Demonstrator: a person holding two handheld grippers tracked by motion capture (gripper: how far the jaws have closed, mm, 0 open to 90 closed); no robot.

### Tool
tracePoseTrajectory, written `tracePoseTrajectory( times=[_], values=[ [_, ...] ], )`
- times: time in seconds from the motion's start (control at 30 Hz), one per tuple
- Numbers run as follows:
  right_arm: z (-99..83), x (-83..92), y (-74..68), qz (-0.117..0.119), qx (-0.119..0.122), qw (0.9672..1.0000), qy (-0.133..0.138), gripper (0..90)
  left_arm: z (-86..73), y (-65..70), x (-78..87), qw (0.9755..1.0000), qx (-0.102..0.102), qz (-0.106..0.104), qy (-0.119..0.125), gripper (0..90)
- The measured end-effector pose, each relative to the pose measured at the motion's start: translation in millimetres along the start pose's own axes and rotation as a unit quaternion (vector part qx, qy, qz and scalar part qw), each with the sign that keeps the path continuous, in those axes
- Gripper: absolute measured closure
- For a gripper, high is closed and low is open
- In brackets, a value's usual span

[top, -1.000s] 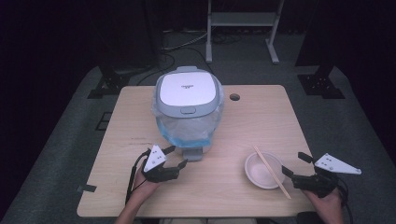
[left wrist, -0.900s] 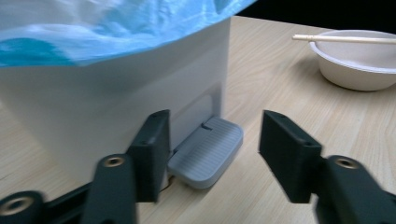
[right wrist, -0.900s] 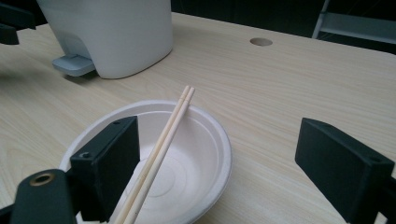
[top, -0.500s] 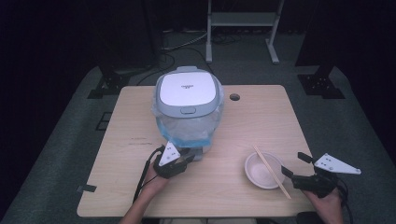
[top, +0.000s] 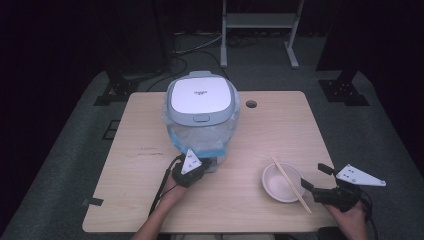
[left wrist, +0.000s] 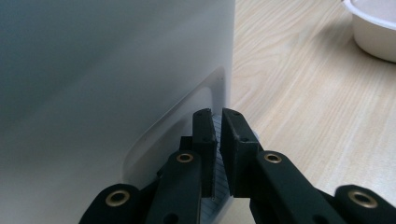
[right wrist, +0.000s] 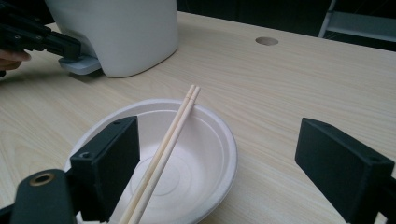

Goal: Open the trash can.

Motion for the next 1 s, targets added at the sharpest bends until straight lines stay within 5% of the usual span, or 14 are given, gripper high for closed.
tracePoseTrajectory(
  times=[0.5,0.63,1.0],
  values=[
    [0.2,-2.8,-2.6,0.009,0.016,0.9998,-0.006,12.8,-5.6,-2.5,-8.3,0.9997,-0.005,0.022,0.005,84.2],
    [1.4,-5.3,-3.5,0.013,0.014,0.9997,-0.012,12.8,-4.6,-2.6,-12.3,0.9995,-0.008,0.028,-0.008,90.0],
    [4.0,-5.2,-8.8,0.018,0.022,0.9995,-0.009,12.8,-5.1,-6.3,-13.9,0.9998,0.015,0.007,-0.014,90.0]
  ],
)
Point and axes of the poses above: each handheld gripper's, and its own axes: x roughly backward along the jaws, z roughly out of its top, y roughly to its right, the point moved 3 cm from there along -x, roughly forward along the jaws, and after that the axes turned 13 degrees about -z, right-handed, at the moved point
